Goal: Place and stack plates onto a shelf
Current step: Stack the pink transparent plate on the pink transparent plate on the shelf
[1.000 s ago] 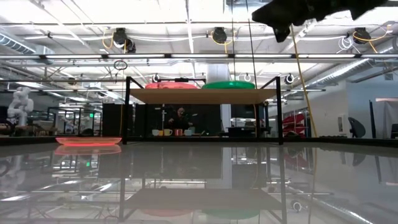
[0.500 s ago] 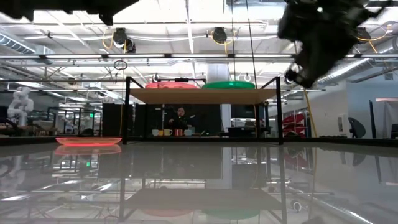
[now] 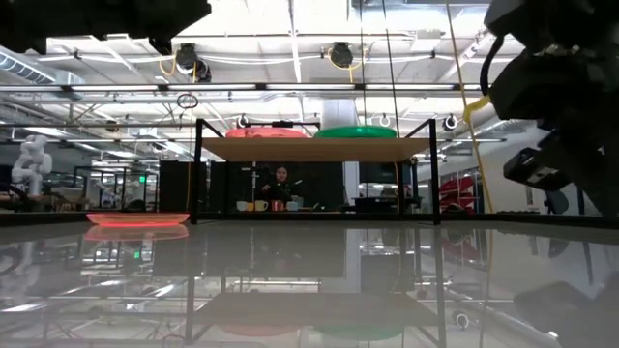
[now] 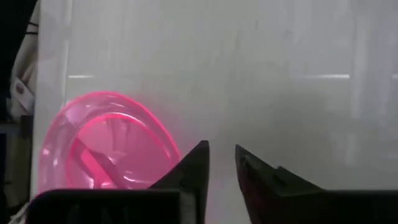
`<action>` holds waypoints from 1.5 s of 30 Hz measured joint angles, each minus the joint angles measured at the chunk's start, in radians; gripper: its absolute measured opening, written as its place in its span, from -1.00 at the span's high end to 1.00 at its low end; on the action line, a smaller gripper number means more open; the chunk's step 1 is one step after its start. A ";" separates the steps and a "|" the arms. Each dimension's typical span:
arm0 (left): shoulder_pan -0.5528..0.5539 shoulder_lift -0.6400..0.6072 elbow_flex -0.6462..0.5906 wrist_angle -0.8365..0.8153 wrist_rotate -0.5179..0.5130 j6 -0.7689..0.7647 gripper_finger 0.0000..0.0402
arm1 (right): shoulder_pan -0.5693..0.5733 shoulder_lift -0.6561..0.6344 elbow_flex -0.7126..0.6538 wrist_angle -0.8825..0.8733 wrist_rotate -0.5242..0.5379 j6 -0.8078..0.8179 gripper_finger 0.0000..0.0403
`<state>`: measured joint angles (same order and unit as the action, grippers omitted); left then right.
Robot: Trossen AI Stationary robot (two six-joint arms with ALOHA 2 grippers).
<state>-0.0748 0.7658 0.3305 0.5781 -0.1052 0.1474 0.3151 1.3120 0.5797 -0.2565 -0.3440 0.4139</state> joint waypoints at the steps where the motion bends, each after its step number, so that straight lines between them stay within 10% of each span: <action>1: 0.000 0.000 0.000 0.000 0.000 0.000 0.44 | 0.008 0.000 0.000 0.002 0.000 0.012 0.62; 14: 0.000 0.000 0.000 -0.028 0.000 -0.016 0.44 | 0.102 -0.005 0.000 -0.002 0.054 0.074 0.20; 36: 0.000 0.000 -0.001 -0.060 -0.001 -0.034 0.44 | 0.154 -0.008 -0.089 -0.016 0.103 0.089 0.39; 45: 0.000 0.000 -0.001 -0.060 -0.001 -0.038 0.44 | 0.145 -0.066 -0.091 -0.010 0.103 0.017 0.94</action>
<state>-0.0746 0.7658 0.3298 0.5186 -0.1062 0.1093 0.4598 1.2459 0.4889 -0.2663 -0.2406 0.4304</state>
